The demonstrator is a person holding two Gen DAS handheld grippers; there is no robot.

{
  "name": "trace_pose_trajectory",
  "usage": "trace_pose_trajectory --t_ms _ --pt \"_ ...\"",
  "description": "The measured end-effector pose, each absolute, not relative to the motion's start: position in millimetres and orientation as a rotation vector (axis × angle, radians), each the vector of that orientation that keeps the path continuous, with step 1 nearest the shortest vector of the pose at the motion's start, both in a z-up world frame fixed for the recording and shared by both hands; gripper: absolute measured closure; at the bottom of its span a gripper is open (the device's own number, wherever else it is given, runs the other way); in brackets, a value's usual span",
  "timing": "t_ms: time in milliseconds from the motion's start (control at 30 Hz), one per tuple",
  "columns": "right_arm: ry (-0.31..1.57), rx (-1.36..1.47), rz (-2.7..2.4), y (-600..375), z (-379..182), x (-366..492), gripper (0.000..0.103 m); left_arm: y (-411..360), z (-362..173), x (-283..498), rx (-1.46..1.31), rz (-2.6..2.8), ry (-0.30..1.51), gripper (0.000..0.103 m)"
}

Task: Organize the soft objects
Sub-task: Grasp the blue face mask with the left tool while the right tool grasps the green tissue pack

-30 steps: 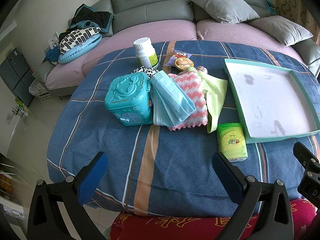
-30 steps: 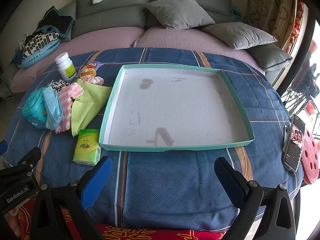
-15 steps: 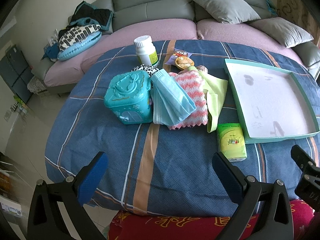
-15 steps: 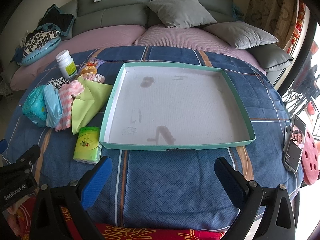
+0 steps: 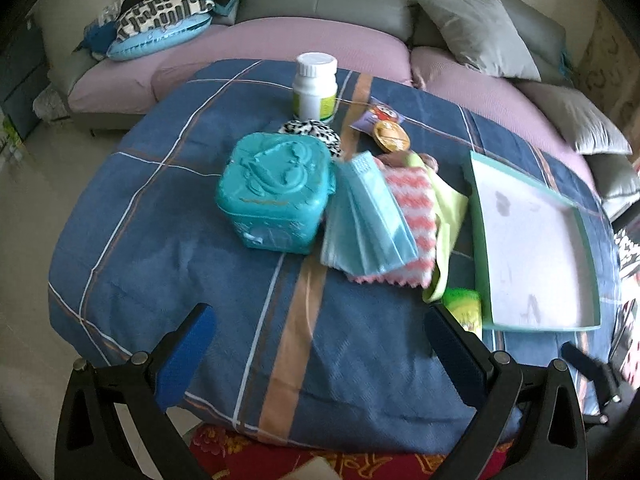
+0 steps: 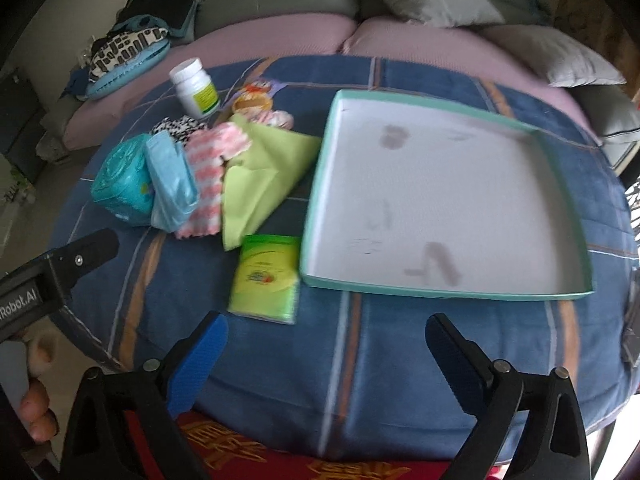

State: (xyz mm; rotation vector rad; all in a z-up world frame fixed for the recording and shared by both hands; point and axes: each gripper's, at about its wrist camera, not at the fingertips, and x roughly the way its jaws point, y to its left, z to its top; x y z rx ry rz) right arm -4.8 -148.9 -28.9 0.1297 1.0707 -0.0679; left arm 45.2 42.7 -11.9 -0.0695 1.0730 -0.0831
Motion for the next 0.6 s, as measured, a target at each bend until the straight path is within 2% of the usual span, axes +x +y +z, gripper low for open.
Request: trace_pose_trajectory --t_ms 100,200,533,600 --pt "1.121 0.148 -0.047 -139.7 -37.1 8.4 0.004 47.6 -14.9 54.0 -0.104 -0.096 1.089 0.000" --pt "1.173 0.169 -0.009 -130.9 -44.3 19.2 0.012 46.3 -19.5 60.4 -0.119 -0.106 1.107 0.000" --pt "1.265 0.206 0.009 -124.7 -63.3 39.7 0.018 36.4 -26.9 89.2 -0.180 -0.165 1.133 0.000" --pt "1.277 0.199 0.012 -123.7 -71.7 45.6 0.026 34.3 -27.9 95.4 -0.184 -0.148 1.135 0.000"
